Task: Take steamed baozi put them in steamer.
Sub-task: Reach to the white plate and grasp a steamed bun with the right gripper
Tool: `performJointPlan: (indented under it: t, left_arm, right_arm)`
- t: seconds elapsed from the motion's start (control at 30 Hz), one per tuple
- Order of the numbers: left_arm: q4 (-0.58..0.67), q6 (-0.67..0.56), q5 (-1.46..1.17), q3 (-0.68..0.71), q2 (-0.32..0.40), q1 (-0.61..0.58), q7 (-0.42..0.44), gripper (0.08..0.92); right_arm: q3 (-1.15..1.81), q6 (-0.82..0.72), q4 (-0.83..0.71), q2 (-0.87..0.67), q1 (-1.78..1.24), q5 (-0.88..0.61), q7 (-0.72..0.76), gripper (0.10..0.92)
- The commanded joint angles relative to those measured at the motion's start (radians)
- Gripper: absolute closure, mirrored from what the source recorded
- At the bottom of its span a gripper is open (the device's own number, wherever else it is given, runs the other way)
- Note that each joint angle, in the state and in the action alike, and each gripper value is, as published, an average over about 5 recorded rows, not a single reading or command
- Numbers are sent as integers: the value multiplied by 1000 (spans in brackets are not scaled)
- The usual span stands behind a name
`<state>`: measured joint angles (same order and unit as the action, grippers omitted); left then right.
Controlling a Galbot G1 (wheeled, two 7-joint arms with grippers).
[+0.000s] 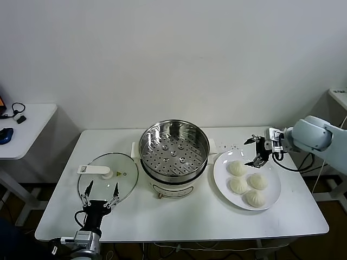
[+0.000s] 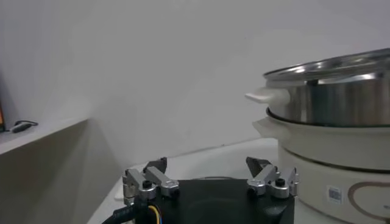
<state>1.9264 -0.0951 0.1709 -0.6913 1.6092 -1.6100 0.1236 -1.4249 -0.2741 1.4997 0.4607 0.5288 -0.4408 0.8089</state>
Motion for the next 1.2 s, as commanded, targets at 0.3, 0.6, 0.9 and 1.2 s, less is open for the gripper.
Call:
performJointPlan:
  t: [0.3,0.6,0.9,1.2]
  left_arm:
    - [-9,-11,-3,1,41,4,-1,177]
    - [-12,-15,0,-3,40,3,0,177]
    - [-26,-19,2,-12,39,4,-2,177]
    - [-34,-23,10,-15,39,4,-3,177]
  right_arm:
    - [-333,68,-231,224,198,-111,86,203]
    - [-229,87,-364,318,53,-99,106,203]
    - [-143,116,-460,370,-67,-72,146,203]
    - [-107,139,-520,405,-119,-47,168,203]
